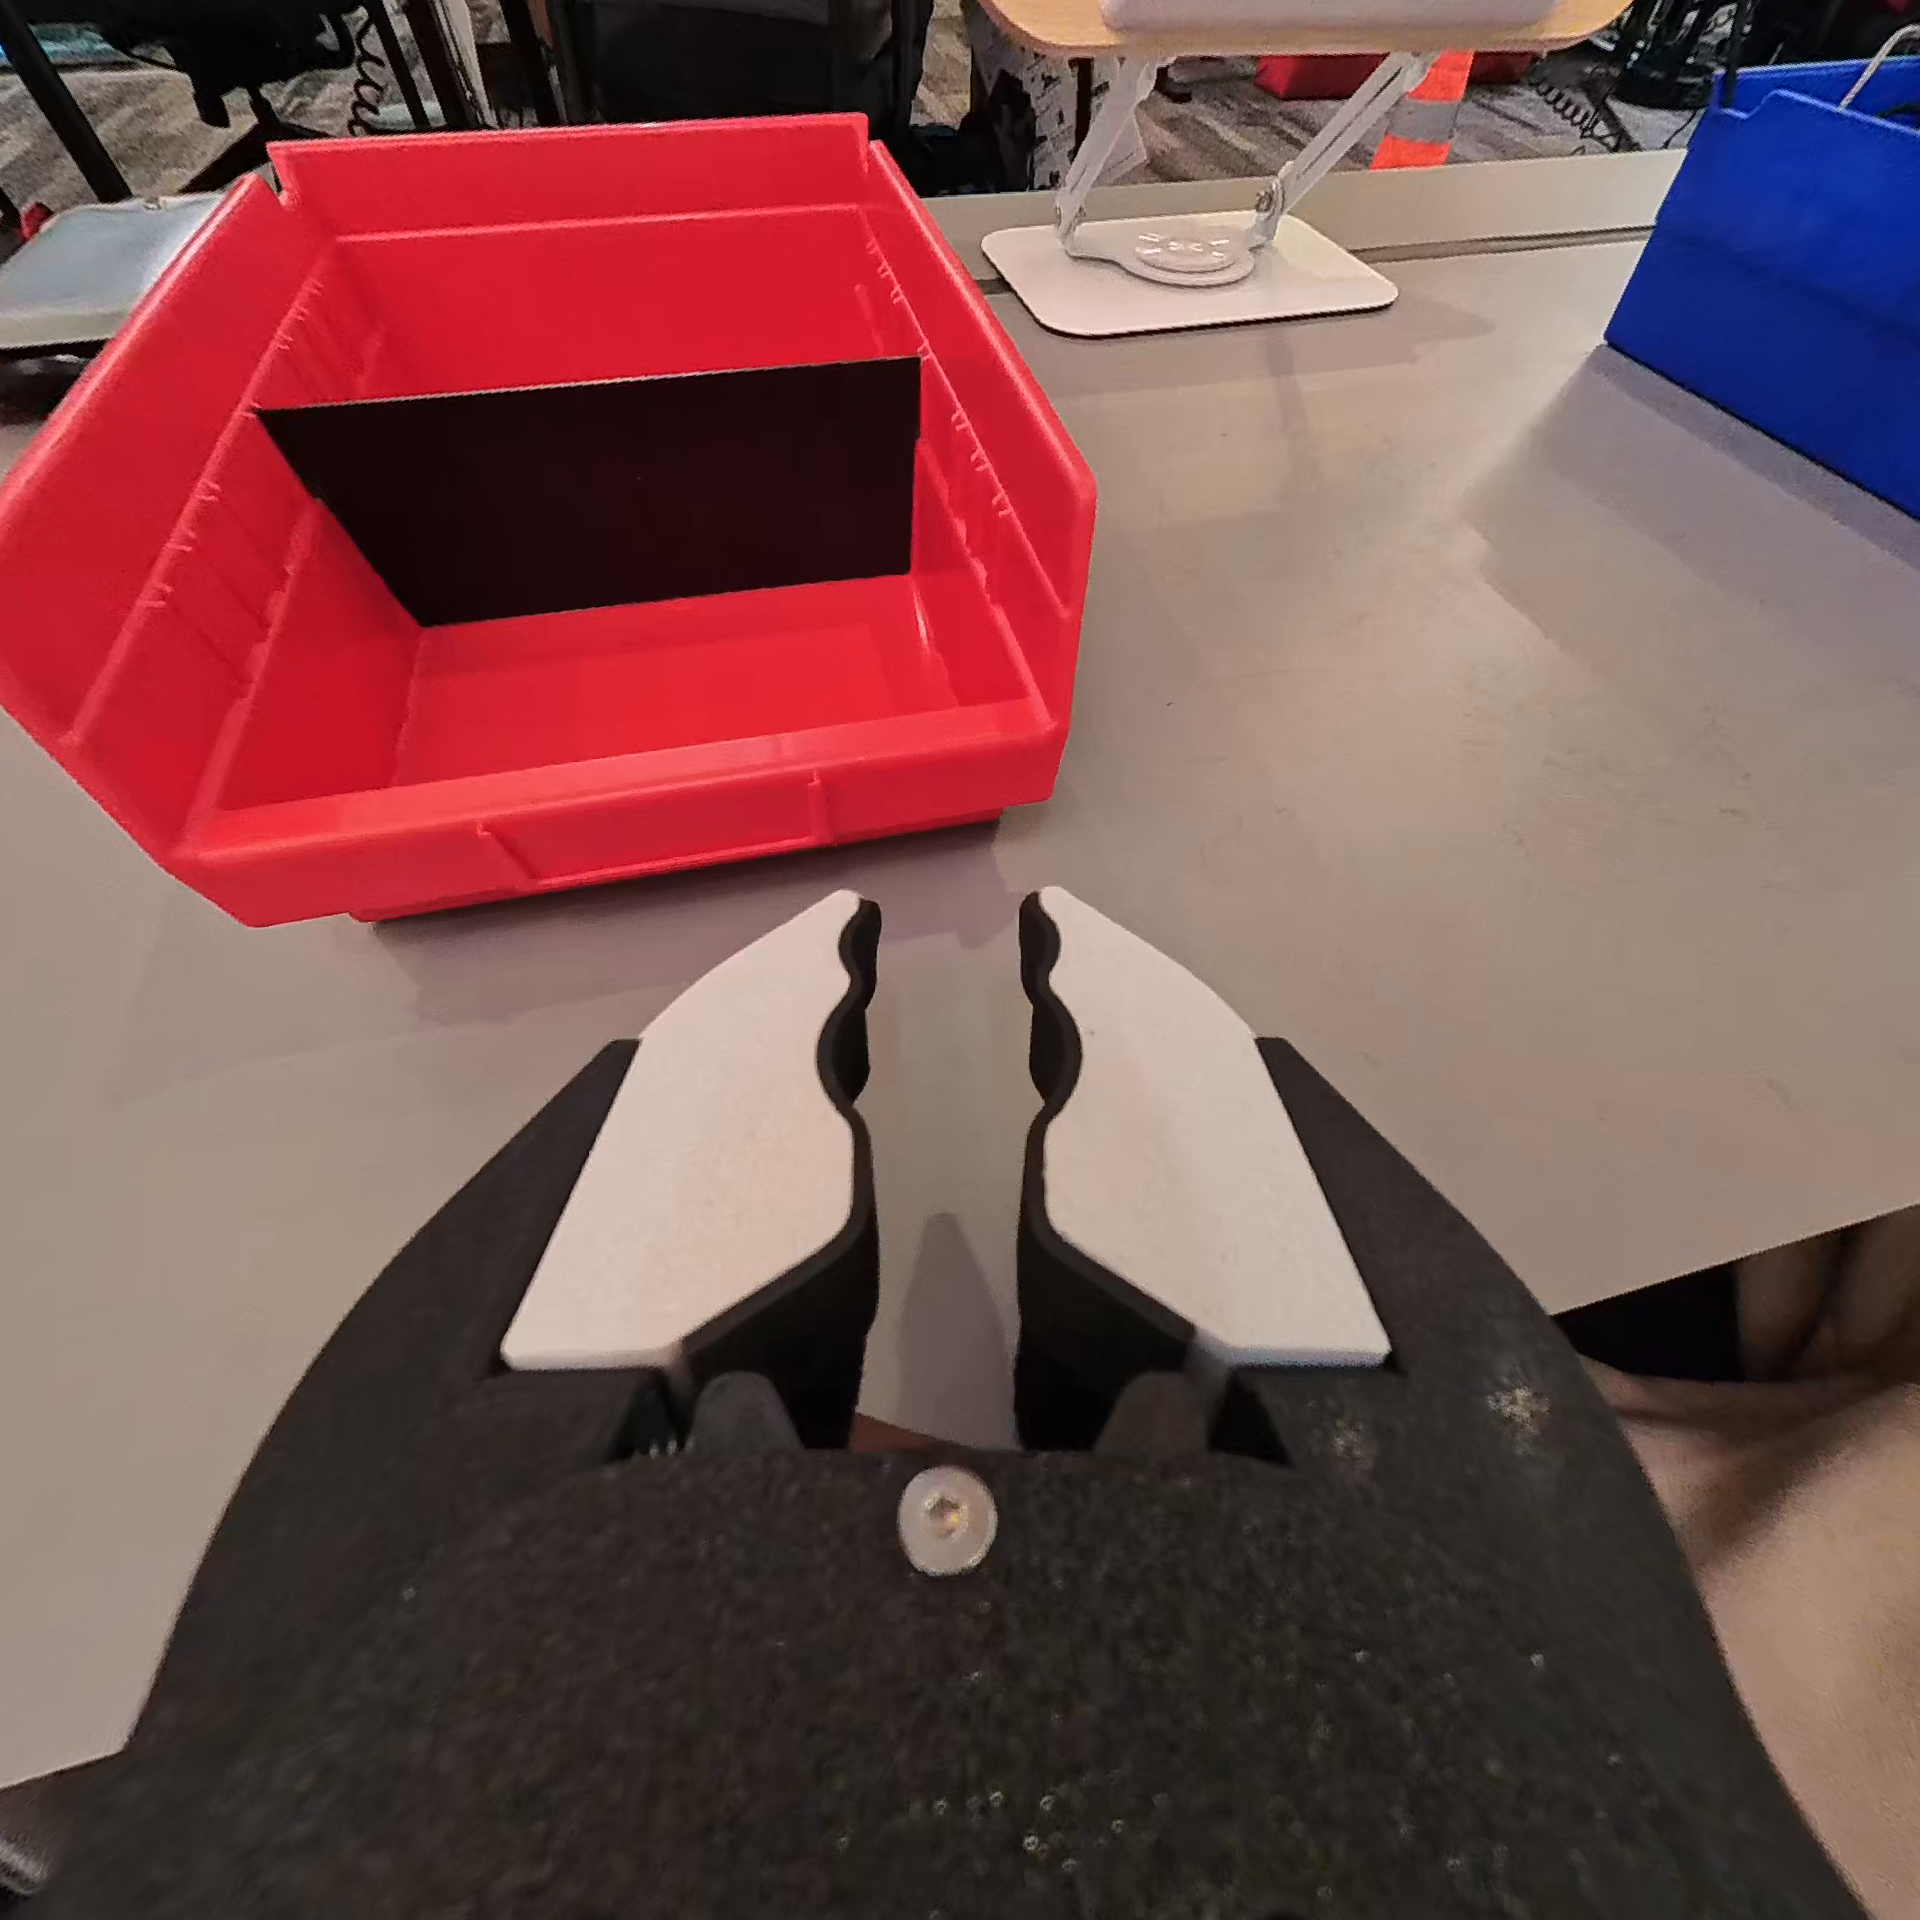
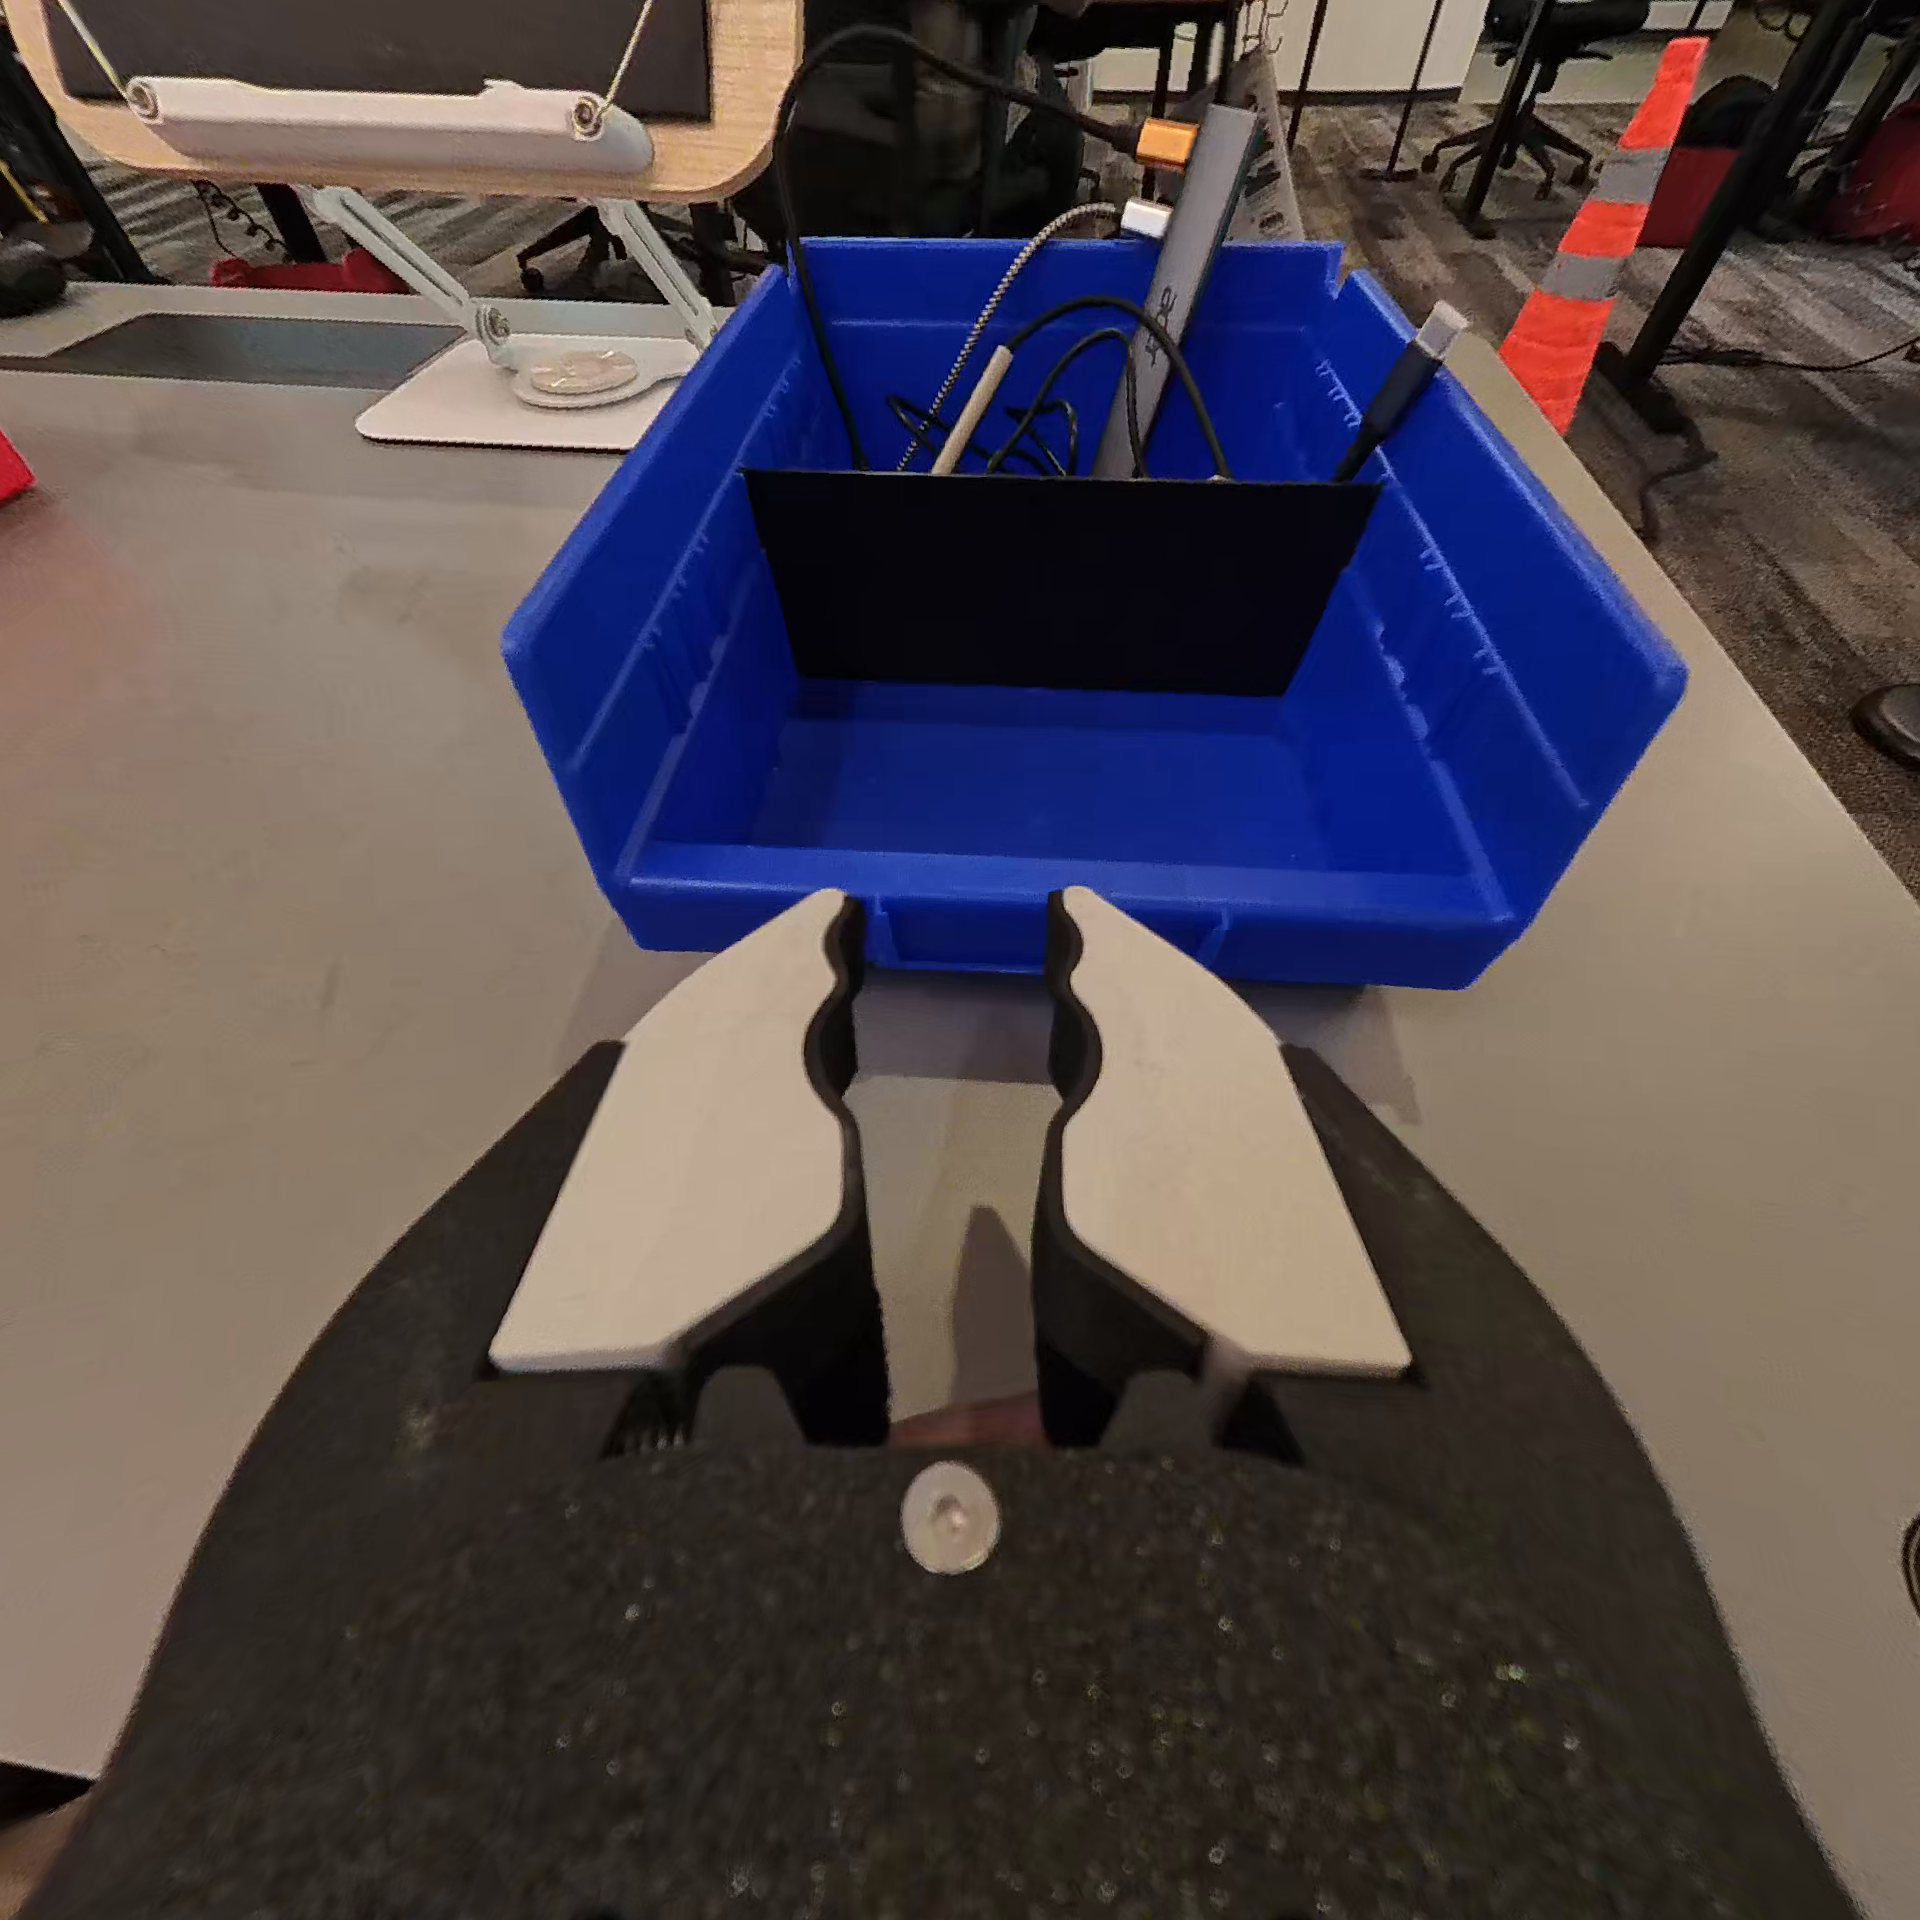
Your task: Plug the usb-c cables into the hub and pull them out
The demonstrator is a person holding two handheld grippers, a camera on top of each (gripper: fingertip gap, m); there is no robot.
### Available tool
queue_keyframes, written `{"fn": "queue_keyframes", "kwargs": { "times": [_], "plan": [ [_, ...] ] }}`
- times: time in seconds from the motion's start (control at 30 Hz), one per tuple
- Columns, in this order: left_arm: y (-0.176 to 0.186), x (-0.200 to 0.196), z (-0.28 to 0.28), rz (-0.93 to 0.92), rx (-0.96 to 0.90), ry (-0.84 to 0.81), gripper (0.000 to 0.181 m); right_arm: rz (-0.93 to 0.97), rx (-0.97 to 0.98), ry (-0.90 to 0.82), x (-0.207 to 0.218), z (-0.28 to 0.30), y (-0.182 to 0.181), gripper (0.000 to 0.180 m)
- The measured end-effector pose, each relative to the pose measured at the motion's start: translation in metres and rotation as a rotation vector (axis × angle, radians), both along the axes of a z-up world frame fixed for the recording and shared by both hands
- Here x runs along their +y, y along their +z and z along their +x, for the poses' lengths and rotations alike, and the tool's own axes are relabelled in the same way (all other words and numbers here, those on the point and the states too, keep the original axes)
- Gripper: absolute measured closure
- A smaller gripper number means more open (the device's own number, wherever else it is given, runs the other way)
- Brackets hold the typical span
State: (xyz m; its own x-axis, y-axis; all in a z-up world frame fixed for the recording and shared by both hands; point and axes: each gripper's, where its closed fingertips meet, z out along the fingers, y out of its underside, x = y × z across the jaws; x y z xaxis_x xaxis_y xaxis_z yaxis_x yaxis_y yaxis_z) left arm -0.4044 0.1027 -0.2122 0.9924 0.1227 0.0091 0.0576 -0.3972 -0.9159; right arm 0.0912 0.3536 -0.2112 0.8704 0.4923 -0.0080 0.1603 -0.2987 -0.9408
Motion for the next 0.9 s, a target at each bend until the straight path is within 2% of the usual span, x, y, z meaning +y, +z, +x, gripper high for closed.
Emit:
{"fn": "queue_keyframes", "kwargs": {
  "times": [0.13, 0.2, 0.3, 0.4, 0.47, 0.5, 0.57, 0.6, 0.63, 0.7, 0.8, 0.9],
  "plan": [
    [-0.002, 0.004, 0.005, 0.004, -0.010, -0.003, 0.155, -0.023, -0.109, 0.227, -0.018, -0.053, -0.011, 0.134],
    [-0.002, 0.010, 0.012, 0.017, -0.039, -0.017, 0.154, -0.023, -0.164, 0.196, -0.003, -0.074, -0.008, 0.116],
    [-0.003, 0.020, 0.026, 0.015, -0.043, -0.063, 0.154, -0.034, -0.089, 0.139, 0.022, -0.097, 0.008, 0.118],
    [-0.006, 0.026, 0.032, -0.006, 0.027, -0.081, 0.153, -0.147, -0.065, 0.196, 0.021, -0.127, -0.002, 0.119],
    [-0.006, 0.032, 0.042, -0.009, 0.057, -0.113, 0.153, -0.151, -0.038, 0.261, 0.006, -0.148, -0.003, 0.092],
    [-0.006, 0.036, 0.050, -0.009, 0.066, -0.136, 0.151, -0.141, -0.059, 0.316, -0.004, -0.157, -0.004, 0.086],
    [-0.002, 0.049, 0.074, 0.021, 0.050, -0.207, 0.147, -0.134, -0.092, 0.458, -0.032, -0.170, -0.002, 0.093],
    [0.002, 0.056, 0.092, 0.040, 0.019, -0.257, 0.145, -0.115, -0.073, 0.520, -0.046, -0.173, 0.006, 0.103],
    [0.004, 0.064, 0.114, 0.052, -0.013, -0.321, 0.141, -0.068, -0.032, 0.552, -0.056, -0.174, 0.019, 0.121],
    [0.001, 0.078, 0.162, 0.042, -0.049, -0.443, 0.133, 0.023, 0.010, 0.483, -0.059, -0.158, 0.047, 0.121],
    [0.007, 0.098, 0.232, 0.068, -0.102, -0.581, 0.131, 0.090, -0.013, 0.188, -0.044, -0.101, 0.071, 0.123],
    [0.018, 0.123, 0.280, 0.081, -0.087, -0.613, 0.130, 0.127, -0.025, -0.086, -0.041, -0.039, 0.069, 0.131]
  ]
}}
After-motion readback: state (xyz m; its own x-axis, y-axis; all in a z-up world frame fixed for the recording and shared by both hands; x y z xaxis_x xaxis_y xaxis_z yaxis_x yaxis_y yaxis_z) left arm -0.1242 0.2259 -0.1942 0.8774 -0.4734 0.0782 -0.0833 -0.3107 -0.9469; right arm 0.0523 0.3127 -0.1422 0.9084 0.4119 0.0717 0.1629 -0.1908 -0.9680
